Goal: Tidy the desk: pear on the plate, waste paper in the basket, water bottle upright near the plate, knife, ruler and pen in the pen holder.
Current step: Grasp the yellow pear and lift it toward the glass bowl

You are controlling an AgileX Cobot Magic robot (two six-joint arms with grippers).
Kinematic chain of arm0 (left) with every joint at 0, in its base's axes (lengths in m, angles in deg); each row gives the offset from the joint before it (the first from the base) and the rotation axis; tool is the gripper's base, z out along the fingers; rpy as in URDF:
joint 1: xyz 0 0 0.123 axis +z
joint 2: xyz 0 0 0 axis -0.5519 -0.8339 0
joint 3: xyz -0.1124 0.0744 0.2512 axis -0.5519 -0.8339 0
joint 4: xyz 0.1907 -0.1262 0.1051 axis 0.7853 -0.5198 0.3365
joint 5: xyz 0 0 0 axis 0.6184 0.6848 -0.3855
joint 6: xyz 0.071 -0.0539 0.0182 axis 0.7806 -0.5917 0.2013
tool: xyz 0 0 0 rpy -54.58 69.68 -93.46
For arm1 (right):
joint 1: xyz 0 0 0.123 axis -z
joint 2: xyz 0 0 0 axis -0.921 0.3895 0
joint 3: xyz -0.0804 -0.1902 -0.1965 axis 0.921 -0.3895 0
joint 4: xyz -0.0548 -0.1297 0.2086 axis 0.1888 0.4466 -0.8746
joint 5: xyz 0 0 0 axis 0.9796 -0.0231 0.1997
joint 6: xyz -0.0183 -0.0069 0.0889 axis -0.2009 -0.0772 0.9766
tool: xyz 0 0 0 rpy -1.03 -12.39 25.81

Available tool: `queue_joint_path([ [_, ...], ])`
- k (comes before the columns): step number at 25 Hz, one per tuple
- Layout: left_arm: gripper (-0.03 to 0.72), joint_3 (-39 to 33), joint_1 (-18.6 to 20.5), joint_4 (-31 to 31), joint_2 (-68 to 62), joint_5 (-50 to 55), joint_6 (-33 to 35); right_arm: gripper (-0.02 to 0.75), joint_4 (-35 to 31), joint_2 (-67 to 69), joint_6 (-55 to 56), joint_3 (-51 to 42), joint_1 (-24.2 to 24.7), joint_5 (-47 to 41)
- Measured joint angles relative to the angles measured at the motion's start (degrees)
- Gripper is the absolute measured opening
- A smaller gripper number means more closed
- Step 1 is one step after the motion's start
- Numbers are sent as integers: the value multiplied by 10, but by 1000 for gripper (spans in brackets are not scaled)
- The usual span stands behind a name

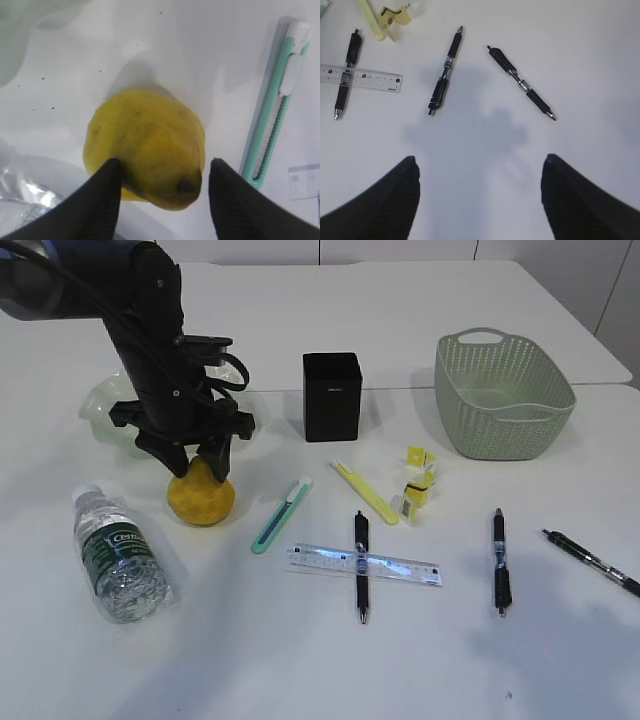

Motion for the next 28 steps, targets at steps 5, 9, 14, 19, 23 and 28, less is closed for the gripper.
queue_joint_path([
  [5, 354, 0, 0, 17, -1, 7, 0, 557, 0, 0, 0, 0, 0, 0],
  [9, 311, 1, 0, 29, -1, 9, 0, 557, 0, 0, 0, 0, 0, 0],
  [14, 280, 1, 0, 31, -1, 12, 0, 557, 0, 0, 0, 0, 0, 0],
  [19, 256, 1, 0, 44, -1, 21, 0, 557, 0, 0, 0, 0, 0, 0],
  [23, 221, 2, -1, 55, -1, 28, 0, 557, 0, 0, 0, 0, 0, 0],
  [28, 207, 3, -1, 56, -1, 28, 0, 557, 0, 0, 0, 0, 0, 0],
])
